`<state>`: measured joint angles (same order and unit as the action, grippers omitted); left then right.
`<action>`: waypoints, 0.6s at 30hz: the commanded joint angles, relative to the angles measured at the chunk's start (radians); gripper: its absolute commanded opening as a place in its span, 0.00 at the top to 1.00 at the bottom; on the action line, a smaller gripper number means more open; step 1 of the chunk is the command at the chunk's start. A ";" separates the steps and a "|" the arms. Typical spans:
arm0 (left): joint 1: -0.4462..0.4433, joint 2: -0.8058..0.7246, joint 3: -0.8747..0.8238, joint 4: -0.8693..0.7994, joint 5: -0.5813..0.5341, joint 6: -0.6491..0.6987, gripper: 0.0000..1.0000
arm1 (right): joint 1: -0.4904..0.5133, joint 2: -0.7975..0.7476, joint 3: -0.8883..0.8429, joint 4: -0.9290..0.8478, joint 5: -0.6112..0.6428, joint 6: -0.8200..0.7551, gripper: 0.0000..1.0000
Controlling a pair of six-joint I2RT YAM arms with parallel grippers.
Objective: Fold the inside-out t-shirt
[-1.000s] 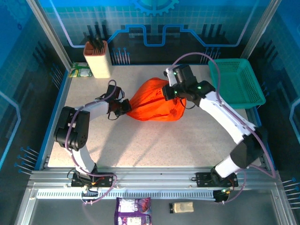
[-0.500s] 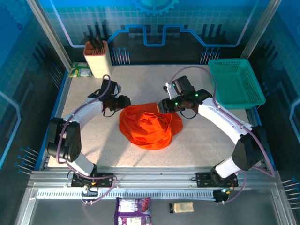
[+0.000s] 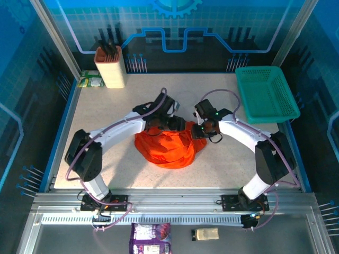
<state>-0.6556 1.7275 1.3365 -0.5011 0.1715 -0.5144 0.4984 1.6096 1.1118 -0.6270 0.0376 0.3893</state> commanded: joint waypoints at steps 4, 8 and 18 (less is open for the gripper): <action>-0.029 0.035 -0.056 -0.019 -0.026 -0.053 0.68 | -0.061 -0.002 0.012 0.104 -0.062 0.013 0.91; -0.027 0.006 -0.074 -0.023 -0.053 -0.032 0.93 | -0.127 -0.024 0.063 0.087 -0.051 -0.008 1.00; 0.001 -0.199 -0.186 0.077 0.149 -0.011 1.00 | -0.293 -0.016 0.164 -0.003 -0.006 -0.048 1.00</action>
<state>-0.6518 1.5635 1.1934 -0.4801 0.1734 -0.5404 0.2115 1.5883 1.2343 -0.5739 0.0166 0.3649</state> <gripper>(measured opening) 0.052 0.064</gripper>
